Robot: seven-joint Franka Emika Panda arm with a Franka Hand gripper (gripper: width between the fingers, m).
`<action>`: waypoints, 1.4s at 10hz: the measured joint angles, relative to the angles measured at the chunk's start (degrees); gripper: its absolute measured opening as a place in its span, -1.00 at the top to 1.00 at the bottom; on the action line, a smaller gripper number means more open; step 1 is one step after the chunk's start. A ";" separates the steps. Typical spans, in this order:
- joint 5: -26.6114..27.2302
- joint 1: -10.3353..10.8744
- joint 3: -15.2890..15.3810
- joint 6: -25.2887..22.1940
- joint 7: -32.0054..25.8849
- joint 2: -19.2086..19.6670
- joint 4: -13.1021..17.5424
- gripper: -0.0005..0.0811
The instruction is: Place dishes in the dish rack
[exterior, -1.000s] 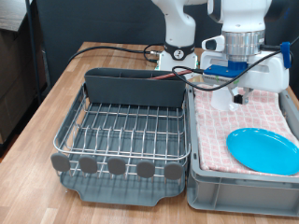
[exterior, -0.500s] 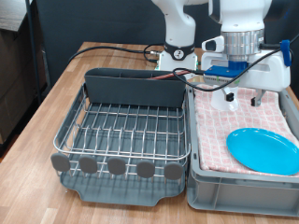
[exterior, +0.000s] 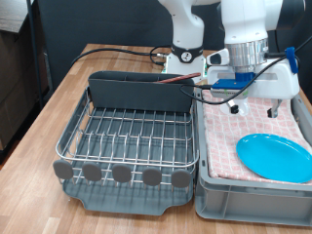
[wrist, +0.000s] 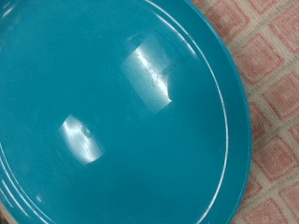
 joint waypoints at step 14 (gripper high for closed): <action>19.78 -1.91 6.19 6.95 -16.30 9.91 3.35 -0.98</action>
